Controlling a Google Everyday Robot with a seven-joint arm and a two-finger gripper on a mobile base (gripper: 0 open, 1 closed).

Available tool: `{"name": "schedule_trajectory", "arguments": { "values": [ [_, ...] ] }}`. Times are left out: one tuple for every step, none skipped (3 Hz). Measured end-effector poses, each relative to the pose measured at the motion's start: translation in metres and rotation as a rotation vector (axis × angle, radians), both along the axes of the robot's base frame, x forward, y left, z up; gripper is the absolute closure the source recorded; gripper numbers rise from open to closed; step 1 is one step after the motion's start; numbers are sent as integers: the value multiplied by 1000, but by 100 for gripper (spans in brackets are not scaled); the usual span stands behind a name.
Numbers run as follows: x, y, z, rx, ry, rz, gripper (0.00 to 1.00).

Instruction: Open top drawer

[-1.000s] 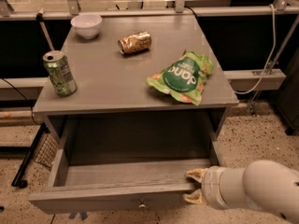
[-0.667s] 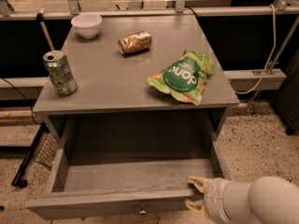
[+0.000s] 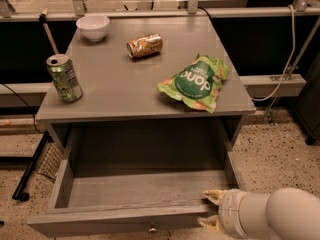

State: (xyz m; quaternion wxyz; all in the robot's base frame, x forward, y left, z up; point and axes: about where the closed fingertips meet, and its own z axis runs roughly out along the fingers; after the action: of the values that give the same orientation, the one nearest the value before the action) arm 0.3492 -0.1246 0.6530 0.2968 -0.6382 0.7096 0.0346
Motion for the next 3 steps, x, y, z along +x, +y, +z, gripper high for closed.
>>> {"name": "schedule_trajectory", "arguments": {
  "values": [
    [0,0,1,-3,-2,1,6],
    [2,1,3,-9,-1,11,0],
    [13,-6,15,-20,-11,23,0]
  ]
}}
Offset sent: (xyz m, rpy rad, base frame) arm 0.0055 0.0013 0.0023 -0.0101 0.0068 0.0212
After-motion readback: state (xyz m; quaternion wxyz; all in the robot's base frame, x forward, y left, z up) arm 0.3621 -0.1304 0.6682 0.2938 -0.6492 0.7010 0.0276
